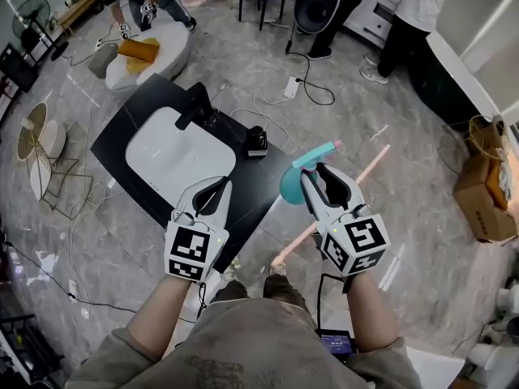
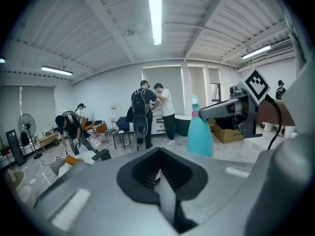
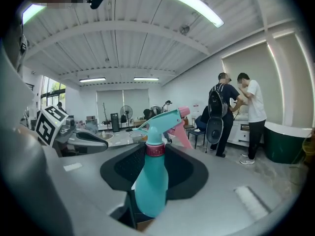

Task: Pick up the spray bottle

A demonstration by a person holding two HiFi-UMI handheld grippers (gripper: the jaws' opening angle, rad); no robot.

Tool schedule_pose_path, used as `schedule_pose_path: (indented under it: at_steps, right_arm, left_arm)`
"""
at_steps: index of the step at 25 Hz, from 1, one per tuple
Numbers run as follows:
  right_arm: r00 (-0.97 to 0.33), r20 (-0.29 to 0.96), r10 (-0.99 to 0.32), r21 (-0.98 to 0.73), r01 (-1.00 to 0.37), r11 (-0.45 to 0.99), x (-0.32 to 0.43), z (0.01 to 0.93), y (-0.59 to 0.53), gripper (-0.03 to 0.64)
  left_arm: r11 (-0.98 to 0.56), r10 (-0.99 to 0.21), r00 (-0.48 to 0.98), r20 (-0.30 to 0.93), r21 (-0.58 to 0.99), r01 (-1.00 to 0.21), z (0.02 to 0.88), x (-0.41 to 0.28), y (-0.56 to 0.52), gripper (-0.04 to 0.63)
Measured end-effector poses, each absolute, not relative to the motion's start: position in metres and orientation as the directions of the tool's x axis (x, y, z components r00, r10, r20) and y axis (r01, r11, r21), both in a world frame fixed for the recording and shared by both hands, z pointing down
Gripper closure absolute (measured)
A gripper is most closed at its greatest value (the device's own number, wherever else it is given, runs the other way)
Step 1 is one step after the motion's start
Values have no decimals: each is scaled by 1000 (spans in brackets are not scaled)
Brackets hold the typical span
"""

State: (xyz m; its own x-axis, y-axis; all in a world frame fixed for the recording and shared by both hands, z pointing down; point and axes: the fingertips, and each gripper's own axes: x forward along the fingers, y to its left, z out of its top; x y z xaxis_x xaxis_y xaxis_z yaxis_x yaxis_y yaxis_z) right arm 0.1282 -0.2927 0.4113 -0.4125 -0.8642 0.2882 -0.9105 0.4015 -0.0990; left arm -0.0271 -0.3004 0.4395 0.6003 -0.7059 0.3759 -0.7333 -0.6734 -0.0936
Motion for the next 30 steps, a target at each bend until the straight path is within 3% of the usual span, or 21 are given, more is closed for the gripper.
schedule_pose_path:
  at_steps: [12, 30]
  right_arm:
    - [-374, 211, -903, -69, -927, 368, 142, 368, -232, 476]
    - [-426, 256, -868, -44, -902, 429, 109, 380, -200, 479]
  left_arm:
    - [-728, -682, 670, 293, -187, -660, 386, -9, -261, 595]
    - [-758, -638, 679, 364, -138, -638, 414, -17, -234, 595]
